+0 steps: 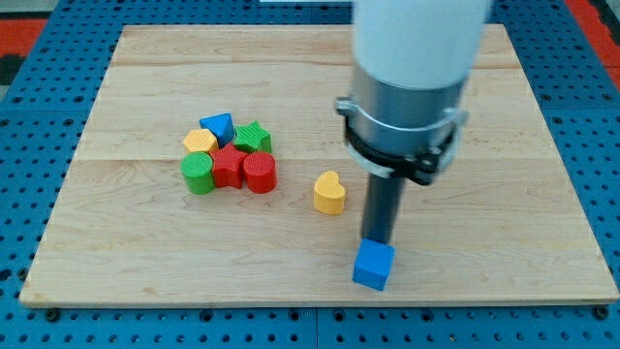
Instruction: Push the blue cube toward the bottom right corner of the board
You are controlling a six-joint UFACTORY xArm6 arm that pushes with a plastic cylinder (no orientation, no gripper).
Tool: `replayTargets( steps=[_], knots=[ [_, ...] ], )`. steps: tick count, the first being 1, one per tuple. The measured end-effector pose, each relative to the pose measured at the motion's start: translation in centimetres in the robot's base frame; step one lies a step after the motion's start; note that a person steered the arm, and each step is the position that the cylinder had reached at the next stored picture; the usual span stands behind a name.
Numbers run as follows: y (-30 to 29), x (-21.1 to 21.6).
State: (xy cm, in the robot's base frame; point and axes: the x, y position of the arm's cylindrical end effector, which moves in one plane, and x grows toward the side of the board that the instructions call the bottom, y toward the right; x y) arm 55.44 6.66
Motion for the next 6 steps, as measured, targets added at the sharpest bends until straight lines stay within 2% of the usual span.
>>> replayTargets(
  steps=[1,2,3,4,5,6],
  knots=[
    [-6.5,-2.8],
    [-8.0,1.3],
    [-4.4,4.1],
    [4.5,3.1],
    [8.7,3.1],
    [5.8,1.6]
  ],
)
